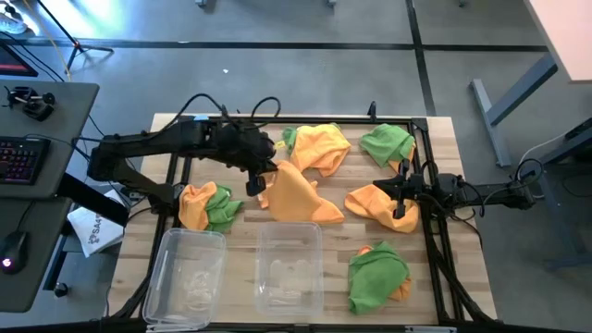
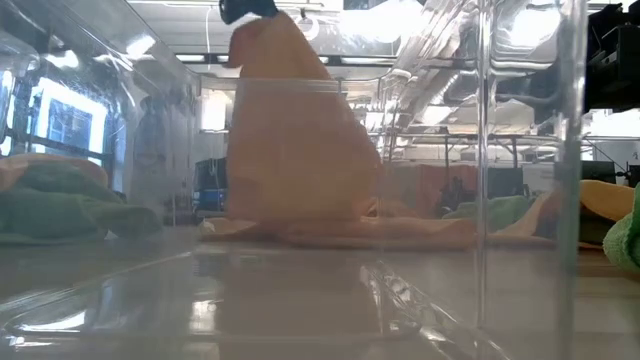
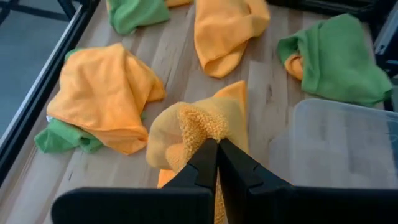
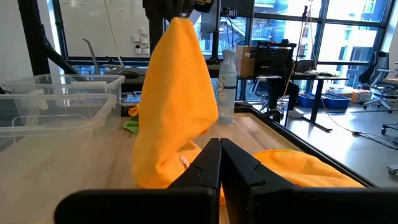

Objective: Sort microfiber towel by color & place in baskets
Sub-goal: Put the orange towel into the right transparent bin

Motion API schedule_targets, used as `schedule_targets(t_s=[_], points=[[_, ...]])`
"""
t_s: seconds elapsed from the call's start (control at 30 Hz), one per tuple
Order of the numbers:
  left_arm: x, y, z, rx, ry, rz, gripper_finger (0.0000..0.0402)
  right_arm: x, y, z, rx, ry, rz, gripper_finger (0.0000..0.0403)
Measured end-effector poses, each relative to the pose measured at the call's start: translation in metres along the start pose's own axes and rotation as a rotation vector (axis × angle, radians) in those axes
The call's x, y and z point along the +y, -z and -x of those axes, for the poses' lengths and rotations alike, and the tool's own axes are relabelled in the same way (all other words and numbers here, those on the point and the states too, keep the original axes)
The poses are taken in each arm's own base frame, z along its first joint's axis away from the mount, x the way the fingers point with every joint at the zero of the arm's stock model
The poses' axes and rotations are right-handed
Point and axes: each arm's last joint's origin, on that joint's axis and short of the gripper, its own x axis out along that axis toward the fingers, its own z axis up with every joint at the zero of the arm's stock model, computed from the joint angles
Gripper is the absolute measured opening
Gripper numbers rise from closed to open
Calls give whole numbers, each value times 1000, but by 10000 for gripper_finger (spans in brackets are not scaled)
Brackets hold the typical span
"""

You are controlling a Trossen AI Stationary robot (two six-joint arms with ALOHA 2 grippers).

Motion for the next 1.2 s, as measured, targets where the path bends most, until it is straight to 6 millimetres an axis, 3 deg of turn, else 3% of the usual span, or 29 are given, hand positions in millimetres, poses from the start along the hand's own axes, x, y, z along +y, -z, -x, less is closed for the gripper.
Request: schedule_targets(t_s=[0.2,0.6,0.93,1.2], points=[[-9,-2,19,-93,37,-12,0,0,0,0,0,0,0,0],[-21,-22,76,-519,124,7,0,0,0,0,-1,0,-1,0],[-25,-16,113,-632,188,25,0,0,0,0,-1,0,0,0],[-50,-30,147,-670,315,-25,0,0,0,0,0,0,0,0]])
